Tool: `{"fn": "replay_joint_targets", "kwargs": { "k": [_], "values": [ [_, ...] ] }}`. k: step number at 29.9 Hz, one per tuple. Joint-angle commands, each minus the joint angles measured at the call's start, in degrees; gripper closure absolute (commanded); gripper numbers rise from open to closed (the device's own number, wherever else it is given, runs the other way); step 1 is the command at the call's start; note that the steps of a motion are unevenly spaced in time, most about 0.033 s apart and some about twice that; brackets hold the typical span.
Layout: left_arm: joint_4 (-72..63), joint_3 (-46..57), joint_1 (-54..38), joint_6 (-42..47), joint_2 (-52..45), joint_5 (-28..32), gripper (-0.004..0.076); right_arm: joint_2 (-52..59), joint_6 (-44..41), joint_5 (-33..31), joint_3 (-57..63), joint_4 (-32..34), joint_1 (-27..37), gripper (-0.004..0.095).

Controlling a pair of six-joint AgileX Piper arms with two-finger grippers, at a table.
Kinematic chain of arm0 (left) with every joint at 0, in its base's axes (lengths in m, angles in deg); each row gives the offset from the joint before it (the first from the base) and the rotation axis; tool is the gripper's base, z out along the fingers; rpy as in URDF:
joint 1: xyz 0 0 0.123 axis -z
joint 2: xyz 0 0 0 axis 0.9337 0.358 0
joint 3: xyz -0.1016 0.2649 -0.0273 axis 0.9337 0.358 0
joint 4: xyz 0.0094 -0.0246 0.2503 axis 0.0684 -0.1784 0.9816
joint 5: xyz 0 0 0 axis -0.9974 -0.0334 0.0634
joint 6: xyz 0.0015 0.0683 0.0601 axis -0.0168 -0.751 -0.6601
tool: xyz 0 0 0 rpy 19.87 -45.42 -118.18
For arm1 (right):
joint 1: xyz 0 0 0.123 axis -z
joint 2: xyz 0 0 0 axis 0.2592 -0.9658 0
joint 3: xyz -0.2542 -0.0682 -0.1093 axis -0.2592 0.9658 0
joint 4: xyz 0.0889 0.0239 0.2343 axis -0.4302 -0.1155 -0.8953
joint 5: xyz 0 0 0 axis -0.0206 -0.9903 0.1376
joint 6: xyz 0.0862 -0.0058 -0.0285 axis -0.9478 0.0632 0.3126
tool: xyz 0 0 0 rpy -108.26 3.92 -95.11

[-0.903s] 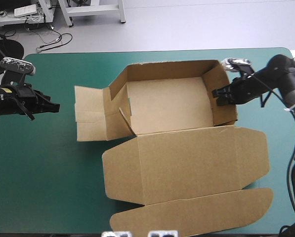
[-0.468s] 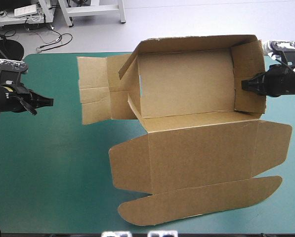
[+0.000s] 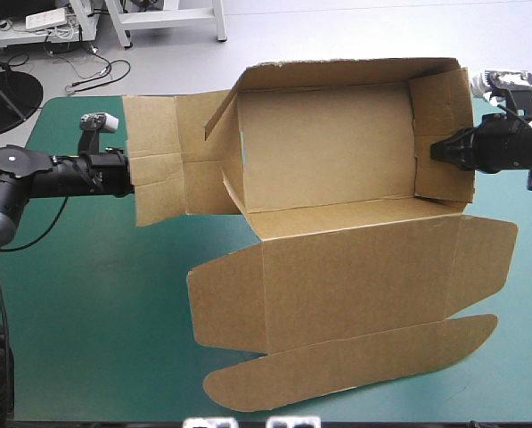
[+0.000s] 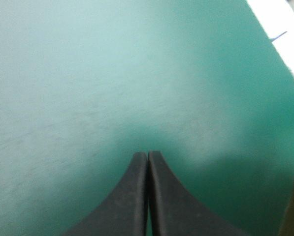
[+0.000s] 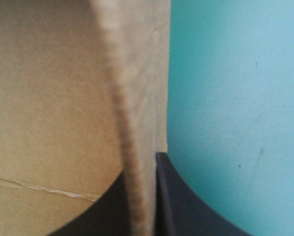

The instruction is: Fold the box

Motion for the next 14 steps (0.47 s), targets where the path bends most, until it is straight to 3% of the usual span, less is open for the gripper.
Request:
{"fn": "replay_joint_targets", "kwargs": {
  "k": [1,6,14],
  "values": [
    [-13.90,-1.38,2.46,-5.04,-0.81,-5.57,0.0734,2.02,0.36,0.07,-1.63,-4.82,0.13,0.0928],
    [-17.64,-1.50,6.43,-6.90,-0.82,-10.32,0.0734,0.47,0.36,0.18,-1.63,-4.42,0.13,0.0928],
    [-21.67,-2.01,7.91,-4.22,-3.13,-10.32,0.0734,-2.27,-1.94,3.09,-1.63,1.52,0.13,0.0926]
  ]
}}
